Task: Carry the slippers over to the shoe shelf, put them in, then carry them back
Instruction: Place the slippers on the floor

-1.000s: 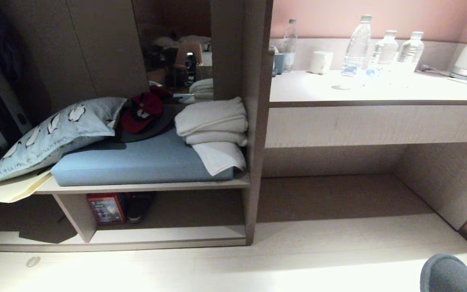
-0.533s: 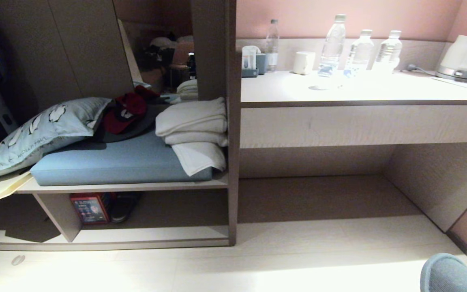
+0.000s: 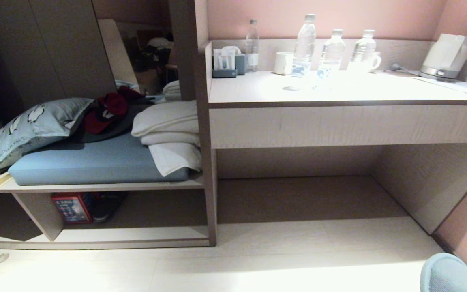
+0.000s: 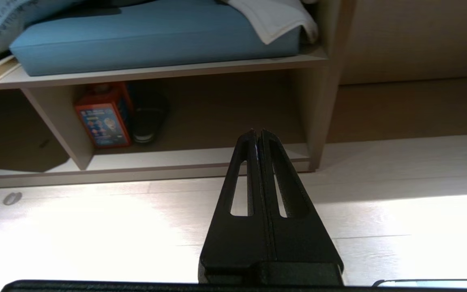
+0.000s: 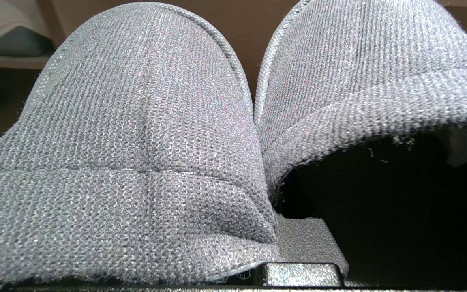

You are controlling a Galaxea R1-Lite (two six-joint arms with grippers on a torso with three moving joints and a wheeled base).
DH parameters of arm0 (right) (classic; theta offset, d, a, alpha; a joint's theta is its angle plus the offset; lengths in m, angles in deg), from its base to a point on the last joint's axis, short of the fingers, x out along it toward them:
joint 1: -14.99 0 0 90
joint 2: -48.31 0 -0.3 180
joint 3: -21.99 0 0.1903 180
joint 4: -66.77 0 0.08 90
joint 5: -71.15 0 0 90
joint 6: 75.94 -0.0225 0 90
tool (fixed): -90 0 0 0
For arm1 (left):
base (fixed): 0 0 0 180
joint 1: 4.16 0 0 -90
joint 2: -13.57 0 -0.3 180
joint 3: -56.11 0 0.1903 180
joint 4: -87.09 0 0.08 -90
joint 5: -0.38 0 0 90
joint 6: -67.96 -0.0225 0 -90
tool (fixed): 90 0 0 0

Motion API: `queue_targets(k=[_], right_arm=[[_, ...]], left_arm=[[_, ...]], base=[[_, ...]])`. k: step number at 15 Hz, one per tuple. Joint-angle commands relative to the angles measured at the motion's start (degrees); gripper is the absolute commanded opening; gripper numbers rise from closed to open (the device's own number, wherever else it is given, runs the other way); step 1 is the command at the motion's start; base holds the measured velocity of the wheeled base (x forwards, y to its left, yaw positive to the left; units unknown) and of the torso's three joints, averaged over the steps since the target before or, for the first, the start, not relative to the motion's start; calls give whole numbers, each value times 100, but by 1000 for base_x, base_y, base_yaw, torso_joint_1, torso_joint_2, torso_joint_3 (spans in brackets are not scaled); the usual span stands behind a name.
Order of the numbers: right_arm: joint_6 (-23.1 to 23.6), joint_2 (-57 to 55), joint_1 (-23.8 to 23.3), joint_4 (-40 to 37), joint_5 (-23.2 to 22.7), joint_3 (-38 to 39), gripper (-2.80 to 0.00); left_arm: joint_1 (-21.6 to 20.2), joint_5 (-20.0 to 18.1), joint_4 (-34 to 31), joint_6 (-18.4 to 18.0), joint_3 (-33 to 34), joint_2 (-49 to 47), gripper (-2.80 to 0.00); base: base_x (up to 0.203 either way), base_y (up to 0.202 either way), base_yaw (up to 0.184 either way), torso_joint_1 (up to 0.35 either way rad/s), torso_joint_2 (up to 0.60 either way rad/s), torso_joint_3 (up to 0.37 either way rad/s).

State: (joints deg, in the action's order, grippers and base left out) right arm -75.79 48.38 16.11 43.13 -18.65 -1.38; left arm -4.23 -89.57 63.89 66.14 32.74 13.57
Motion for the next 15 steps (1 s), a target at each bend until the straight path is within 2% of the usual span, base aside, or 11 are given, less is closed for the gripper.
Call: queue_targets(k=[1, 15], right_arm=[[2, -7, 2, 0, -3, 0, -280], [2, -7, 2, 0, -3, 0, -280]], left_arm=[[-1, 4, 2, -2, 0, -9, -280], [-1, 4, 11, 6, 0, -9, -280]], base=[[0, -197, -1, 0, 2, -2], [0, -197, 2, 3, 3, 2]])
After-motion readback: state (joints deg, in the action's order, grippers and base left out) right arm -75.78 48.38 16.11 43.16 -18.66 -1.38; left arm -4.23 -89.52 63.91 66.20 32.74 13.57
